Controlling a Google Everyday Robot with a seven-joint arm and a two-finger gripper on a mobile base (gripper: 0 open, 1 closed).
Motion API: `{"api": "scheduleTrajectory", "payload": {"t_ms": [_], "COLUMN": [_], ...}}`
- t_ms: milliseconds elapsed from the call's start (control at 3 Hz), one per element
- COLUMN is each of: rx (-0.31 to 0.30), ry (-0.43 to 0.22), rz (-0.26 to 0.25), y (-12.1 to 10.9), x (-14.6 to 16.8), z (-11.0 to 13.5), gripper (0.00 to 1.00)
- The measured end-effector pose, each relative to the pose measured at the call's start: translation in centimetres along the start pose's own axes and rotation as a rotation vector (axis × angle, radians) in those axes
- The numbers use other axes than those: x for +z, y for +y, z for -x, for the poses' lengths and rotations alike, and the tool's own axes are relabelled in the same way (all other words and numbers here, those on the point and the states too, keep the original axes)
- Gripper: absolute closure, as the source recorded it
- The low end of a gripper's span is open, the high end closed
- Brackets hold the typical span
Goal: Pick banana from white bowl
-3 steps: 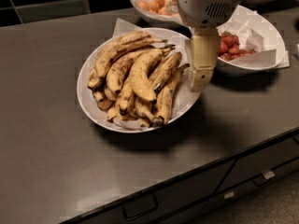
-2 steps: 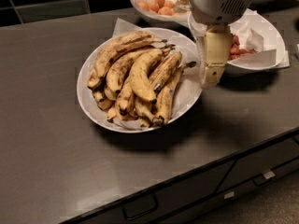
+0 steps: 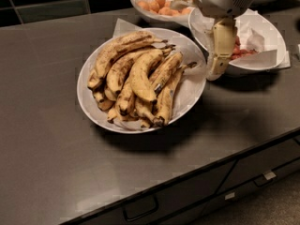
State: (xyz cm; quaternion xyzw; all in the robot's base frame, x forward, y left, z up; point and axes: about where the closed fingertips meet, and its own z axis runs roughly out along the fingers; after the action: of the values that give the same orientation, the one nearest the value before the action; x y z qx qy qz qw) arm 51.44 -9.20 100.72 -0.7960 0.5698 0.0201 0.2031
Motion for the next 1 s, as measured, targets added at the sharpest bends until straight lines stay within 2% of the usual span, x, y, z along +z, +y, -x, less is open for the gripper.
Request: {"api": "scheduleTrajectory", "payload": {"t_ms": [333, 1000], "rx": [-0.008, -0.056], "ry": [-0.006, -0.003], "rz": [-0.02, 0.023], "y": [-0.3, -0.6], "x": [0.0, 0.9], "z": [0.6, 2.7], "gripper": [0.0, 0.0]}}
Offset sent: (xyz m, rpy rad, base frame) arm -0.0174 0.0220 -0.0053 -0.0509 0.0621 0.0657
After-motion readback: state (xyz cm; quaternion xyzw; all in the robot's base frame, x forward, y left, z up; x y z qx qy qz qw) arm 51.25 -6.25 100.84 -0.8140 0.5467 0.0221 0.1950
